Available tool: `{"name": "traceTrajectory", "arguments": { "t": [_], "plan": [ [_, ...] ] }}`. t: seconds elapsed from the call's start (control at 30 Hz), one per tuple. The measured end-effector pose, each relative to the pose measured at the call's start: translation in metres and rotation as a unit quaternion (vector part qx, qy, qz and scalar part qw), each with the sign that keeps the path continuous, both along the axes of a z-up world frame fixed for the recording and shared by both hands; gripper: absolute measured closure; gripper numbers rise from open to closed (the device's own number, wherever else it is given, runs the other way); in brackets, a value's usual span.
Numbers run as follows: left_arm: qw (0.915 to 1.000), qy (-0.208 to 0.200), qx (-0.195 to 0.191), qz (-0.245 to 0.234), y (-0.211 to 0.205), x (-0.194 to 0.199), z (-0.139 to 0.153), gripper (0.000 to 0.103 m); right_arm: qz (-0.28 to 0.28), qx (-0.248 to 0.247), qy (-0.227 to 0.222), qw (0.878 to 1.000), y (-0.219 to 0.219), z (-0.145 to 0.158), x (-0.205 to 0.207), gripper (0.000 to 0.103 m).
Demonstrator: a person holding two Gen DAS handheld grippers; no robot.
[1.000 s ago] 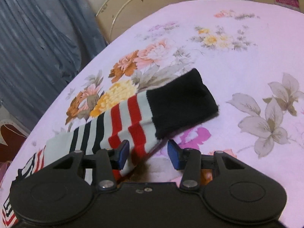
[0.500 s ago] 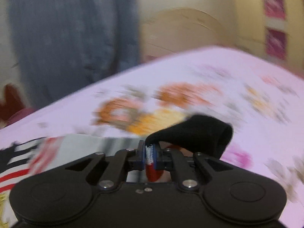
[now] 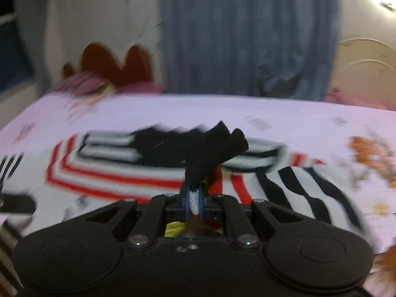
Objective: Fold small clothes
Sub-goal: 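Fold the held sleeve across the sweater body with the right gripper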
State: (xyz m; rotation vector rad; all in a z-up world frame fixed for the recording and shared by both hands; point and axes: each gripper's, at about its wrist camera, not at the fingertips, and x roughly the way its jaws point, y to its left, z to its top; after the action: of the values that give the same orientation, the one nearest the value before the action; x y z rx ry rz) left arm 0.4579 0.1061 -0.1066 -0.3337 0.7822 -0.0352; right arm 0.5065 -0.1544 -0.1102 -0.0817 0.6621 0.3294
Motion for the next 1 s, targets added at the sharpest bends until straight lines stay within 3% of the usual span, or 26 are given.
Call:
{"name": "traceTrajectory", "arguments": {
  "t": [0.1,0.2,0.23,0.4,0.53,0.63,0.67,0.73,0.77,0.93,1.0],
  "plan": [
    [0.9999,0.004,-0.015,-0.002,0.010,0.000,-0.006,0.000,0.040,-0.018,0.040,0.998,0.030,-0.023,-0.003,0.092],
    [0.9995,-0.003,-0.025,-0.020,0.009,0.005,-0.006,0.000,0.044,-0.029,0.030,0.998,0.037,-0.023,-0.015,0.079],
    [0.9991,-0.006,-0.031,-0.028,0.006,0.009,-0.006,0.000,0.037,-0.018,0.028,0.999,0.033,-0.018,-0.017,0.074],
    [0.9961,-0.009,-0.038,-0.079,-0.028,0.043,-0.011,0.000,-0.026,0.033,-0.006,0.999,-0.007,0.014,-0.029,0.077],
    [0.9952,0.040,-0.048,-0.074,-0.046,0.079,-0.033,0.002,-0.084,0.031,-0.034,0.995,-0.044,0.027,-0.030,0.077],
    [0.9943,0.052,-0.051,-0.079,-0.057,0.093,-0.044,0.061,-0.140,0.029,-0.046,0.989,-0.074,0.033,-0.033,0.077],
    [0.9944,0.048,-0.047,-0.082,-0.061,0.097,-0.048,0.072,-0.162,0.027,-0.045,0.985,-0.085,0.032,-0.033,0.077],
    [0.9936,0.045,-0.048,-0.091,-0.065,0.103,-0.054,0.085,-0.200,0.031,-0.039,0.979,-0.103,0.027,-0.029,0.076],
    [0.9938,0.040,-0.043,-0.094,-0.066,0.105,-0.052,0.098,-0.217,0.035,-0.032,0.975,-0.111,0.024,-0.027,0.076],
    [0.9964,-0.053,-0.008,-0.066,-0.053,0.085,-0.013,0.098,-0.265,0.059,-0.008,0.962,-0.141,0.012,-0.027,0.076],
    [0.9961,-0.071,0.019,-0.049,-0.038,0.078,-0.008,0.098,-0.268,0.064,-0.004,0.961,-0.143,0.011,-0.027,0.076]
  ]
}}
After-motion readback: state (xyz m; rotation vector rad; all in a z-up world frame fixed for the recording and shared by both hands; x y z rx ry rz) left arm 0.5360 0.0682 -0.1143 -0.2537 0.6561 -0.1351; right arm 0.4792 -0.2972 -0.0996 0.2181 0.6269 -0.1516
